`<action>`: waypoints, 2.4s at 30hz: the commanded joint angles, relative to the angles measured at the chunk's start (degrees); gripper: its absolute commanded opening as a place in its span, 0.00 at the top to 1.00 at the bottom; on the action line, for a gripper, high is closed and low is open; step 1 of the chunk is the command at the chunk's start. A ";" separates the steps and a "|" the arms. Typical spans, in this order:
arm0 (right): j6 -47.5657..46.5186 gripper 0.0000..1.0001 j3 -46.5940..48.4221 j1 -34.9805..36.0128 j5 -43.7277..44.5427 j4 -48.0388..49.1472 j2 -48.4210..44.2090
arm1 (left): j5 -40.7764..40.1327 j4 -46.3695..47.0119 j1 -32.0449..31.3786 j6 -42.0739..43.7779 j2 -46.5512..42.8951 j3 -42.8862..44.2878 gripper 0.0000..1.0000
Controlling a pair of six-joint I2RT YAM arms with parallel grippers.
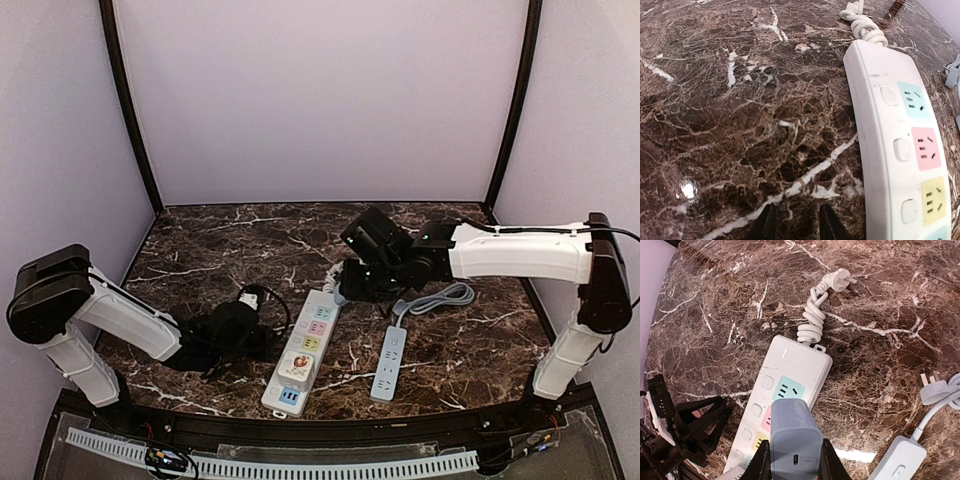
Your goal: Insert the plug
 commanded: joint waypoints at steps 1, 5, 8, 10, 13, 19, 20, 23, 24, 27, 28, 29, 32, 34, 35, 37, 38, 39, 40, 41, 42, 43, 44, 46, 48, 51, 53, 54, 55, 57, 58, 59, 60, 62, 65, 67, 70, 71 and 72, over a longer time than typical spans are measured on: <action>0.99 1.00 -3.15 -0.28 2.27 -0.40 -4.39 | 2.25 -6.92 -2.30 -2.36 -2.38 -1.59 0.71; 0.99 1.00 -6.66 -0.17 1.85 -0.59 -8.80 | 3.45 -9.07 -4.48 -3.10 -4.53 -2.98 0.71; 0.77 1.00 -9.05 -0.17 1.70 -0.86 -11.82 | 3.05 -9.45 -7.53 -3.83 -5.81 -3.45 0.71; 0.69 1.00 -9.84 -0.21 1.68 -1.51 -13.50 | 2.50 -10.11 -9.23 -3.86 -5.36 -2.68 0.71; 0.37 1.00 -10.15 -0.16 1.53 -2.76 -15.06 | 4.38 -7.54 -10.69 -4.67 -2.94 -1.53 0.71; -0.32 1.00 -10.19 -0.20 1.94 -6.17 -16.96 | 7.89 -1.45 -13.73 -5.93 7.11 6.35 0.69; -0.38 1.00 -10.31 -0.28 2.19 -6.71 -17.21 | 8.01 -0.72 -13.97 -5.90 9.51 7.42 0.69; -0.73 1.00 -10.53 -0.28 2.63 -8.17 -17.93 | 9.68 1.14 -14.75 -5.62 13.55 12.99 0.68; -1.01 1.00 -10.54 -0.25 2.77 -8.63 -17.99 | 10.14 1.73 -14.83 -5.48 15.44 14.21 0.67; -2.05 1.00 -9.83 -0.25 3.58 -10.62 -17.69 | 11.70 2.30 -14.99 -4.60 18.86 19.27 0.67; -2.81 1.00 -9.47 -0.28 3.93 -11.14 -17.44 | 11.72 2.55 -15.03 -4.45 19.23 19.76 0.66; -3.77 1.00 -9.02 -0.34 4.06 -11.34 -17.04 | 11.12 3.07 -15.00 -4.31 19.44 19.85 0.66; -7.12 1.00 -7.53 -0.36 4.00 -11.45 -15.42 | 7.26 4.76 -14.93 -3.52 16.71 17.41 0.66; -8.59 1.00 -6.03 -0.36 4.09 -11.81 -13.50 | 2.15 4.25 -14.61 -2.31 12.37 14.61 0.64; -8.93 1.00 -5.15 -0.34 4.25 -12.32 -12.40 | -0.65 3.88 -14.32 -1.20 9.11 12.74 0.62; -9.12 1.00 -3.42 -0.34 4.53 -13.36 -9.71 | -3.74 2.15 -12.99 0.51 5.08 10.74 0.56; -9.21 1.00 -2.67 -0.34 4.77 -14.02 -8.54 | -4.15 0.71 -11.53 1.48 3.90 10.23 0.53; -9.13 1.00 -1.83 -0.36 4.84 -14.44 -7.18 | -3.76 -0.13 -10.67 2.06 2.09 9.16 0.52; -8.94 1.00 -0.94 -0.36 5.08 -15.03 -5.89 | -2.75 -0.24 -8.88 3.10 1.22 7.84 0.49; -8.58 1.00 -0.07 -0.35 5.33 -15.72 -4.70 | -2.36 0.26 -8.16 3.80 -0.51 7.07 0.48; -8.01 1.00 1.28 -0.43 5.64 -16.58 -3.39 | -1.78 0.79 -7.07 5.57 -1.31 5.30 0.45; -7.57 1.00 2.30 -0.42 5.84 -17.68 -2.12 | -1.57 2.08 -6.81 6.66 -3.01 4.52 0.42; -7.32 1.00 3.18 -0.42 5.88 -18.43 -0.77 | -1.43 2.62 -6.49 9.06 -3.71 3.03 0.37; -6.75 1.00 4.95 -0.55 6.19 -19.84 1.46 | -1.76 3.81 -6.45 12.36 -5.63 1.22 0.33; -6.22 1.00 6.26 -0.92 6.12 -20.84 3.30 | -3.81 4.49 -6.39 14.69 -7.19 -0.92 0.27; -6.00 1.00 7.60 -1.57 5.52 -21.59 5.61 | -6.22 7.10 -6.13 16.99 -10.02 -4.09 0.18; -6.28 1.00 8.28 -2.23 4.46 -21.75 7.02 | -7.33 8.04 -5.81 18.26 -11.71 -6.05 0.14; -6.17 1.00 8.68 -2.59 4.27 -22.03 7.95 | -7.99 8.28 -5.54 18.90 -12.69 -6.97 0.12; -6.15 1.00 8.96 -2.88 4.13 -22.13 8.39 | -8.19 9.12 -5.39 19.30 -13.11 -7.46 0.07; -6.24 1.00 9.52 -3.42 4.32 -22.57 9.10 | -8.50 11.07 -5.22 20.87 -13.98 -8.89 0.02; -6.33 1.00 9.77 -3.68 4.30 -22.64 9.20 | -8.70 11.60 -5.10 22.04 -14.42 -9.61 0.02; -6.59 1.00 10.01 -3.87 4.32 -22.73 9.26 | -8.98 12.43 -5.08 22.54 -14.64 -9.88 0.01; -6.68 1.00 10.30 -4.00 4.32 -22.74 9.31 | -9.55 12.76 -5.02 23.36 -14.91 -10.34 0.01; -7.00 1.00 10.91 -4.27 4.31 -22.76 9.67 | -9.99 14.04 -4.84 24.55 -14.98 -10.81 0.01; -7.38 1.00 12.01 -4.44 4.50 -23.26 10.54 | -10.38 16.33 -4.75 25.49 -14.76 -11.50 0.01; -7.66 1.00 12.43 -4.76 4.36 -23.35 11.11 | -10.59 17.86 -4.71 25.97 -14.56 -12.03 0.01; -7.88 1.00 12.77 -5.16 3.97 -23.42 12.19 | -11.02 18.84 -4.71 26.27 -14.40 -12.33 0.01; -7.86 1.00 12.78 -5.21 3.79 -23.51 12.49 | -11.20 18.87 -4.73 26.33 -14.45 -12.38 0.01; -7.82 1.00 12.85 -5.38 3.71 -23.53 12.78 | -11.29 18.89 -4.72 26.36 -14.56 -12.45 0.01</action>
